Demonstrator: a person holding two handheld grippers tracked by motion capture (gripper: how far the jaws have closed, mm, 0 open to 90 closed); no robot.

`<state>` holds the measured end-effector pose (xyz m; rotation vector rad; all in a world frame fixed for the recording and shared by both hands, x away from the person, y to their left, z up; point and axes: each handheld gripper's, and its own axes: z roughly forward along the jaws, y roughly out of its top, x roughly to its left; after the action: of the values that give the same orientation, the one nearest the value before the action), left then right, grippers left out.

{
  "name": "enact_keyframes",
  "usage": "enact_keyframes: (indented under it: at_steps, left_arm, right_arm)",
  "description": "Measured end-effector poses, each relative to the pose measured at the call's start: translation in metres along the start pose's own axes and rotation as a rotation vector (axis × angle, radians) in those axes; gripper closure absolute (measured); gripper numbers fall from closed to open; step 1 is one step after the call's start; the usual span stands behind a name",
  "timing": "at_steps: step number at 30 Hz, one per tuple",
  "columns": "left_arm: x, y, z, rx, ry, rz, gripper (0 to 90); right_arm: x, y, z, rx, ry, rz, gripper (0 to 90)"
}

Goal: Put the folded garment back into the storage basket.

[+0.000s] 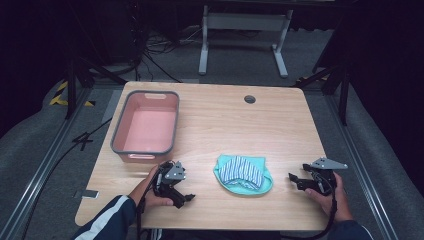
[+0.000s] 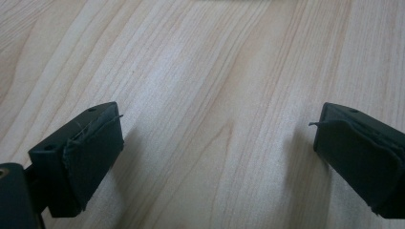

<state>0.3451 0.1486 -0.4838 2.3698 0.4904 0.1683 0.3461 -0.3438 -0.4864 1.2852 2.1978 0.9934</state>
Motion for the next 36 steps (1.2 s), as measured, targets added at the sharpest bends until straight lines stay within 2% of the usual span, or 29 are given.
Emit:
enact_keyframes:
  at_steps: [9, 14, 18, 21, 22, 23, 24, 25, 27, 29, 32, 34, 36]
  left_arm:
    - [-0.001, -0.001, 0.0, -0.004, 0.007, -0.013, 3.3]
    - [0.0, 0.001, -0.001, -0.001, -0.003, 0.009, 6.3]
    - [0.001, 0.003, -0.001, -0.016, 0.002, -0.005, 16.7]
    - [0.002, 0.007, -0.001, -0.013, -0.008, -0.03, 22.4]
    - [0.001, 0.01, -0.002, -0.014, 0.0, -0.023, 24.4]
    - [0.001, 0.012, -0.004, -0.02, -0.01, -0.026, 24.4]
    - [0.002, 0.015, -0.006, -0.038, -0.016, -0.034, 24.5]
    - [0.003, 0.019, -0.009, -0.057, -0.023, -0.046, 24.5]
    - [0.003, 0.027, -0.011, -0.076, -0.005, -0.053, 26.5]
    - [0.003, 0.034, -0.009, -0.07, 0.026, -0.045, 26.6]
    - [0.001, 0.043, -0.001, -0.036, 0.08, -0.003, 26.5]
    - [0.001, 0.049, 0.006, -0.018, 0.076, -0.002, 26.0]
    - [0.002, 0.055, 0.011, -0.026, 0.077, -0.012, 25.8]
  right_arm:
    - [0.0, 0.0, 0.001, 0.011, -0.016, 0.014, 19.7]
    - [0.0, 0.0, 0.001, 0.012, -0.021, 0.02, 19.7]
    - [0.0, 0.001, 0.001, 0.013, -0.018, 0.016, 19.9]
    - [0.002, 0.002, 0.0, 0.021, -0.016, 0.021, 24.5]
    - [0.004, 0.004, -0.001, 0.027, -0.005, 0.035, 29.3]
    - [0.004, 0.004, -0.001, 0.027, -0.005, 0.035, 29.3]
    - [0.007, 0.005, -0.003, 0.023, 0.022, 0.043, 31.0]
    - [0.01, 0.007, -0.004, 0.016, 0.025, 0.038, 32.0]
    - [0.018, 0.013, -0.006, 0.016, 0.028, 0.011, 32.6]
    - [0.026, 0.018, -0.006, 0.007, 0.041, -0.014, 33.0]
    - [0.039, 0.024, -0.004, 0.01, 0.061, -0.039, 33.4]
    - [0.047, 0.027, -0.001, 0.015, 0.08, -0.058, 33.4]
    - [0.056, 0.032, 0.003, 0.018, 0.088, -0.089, 33.5]
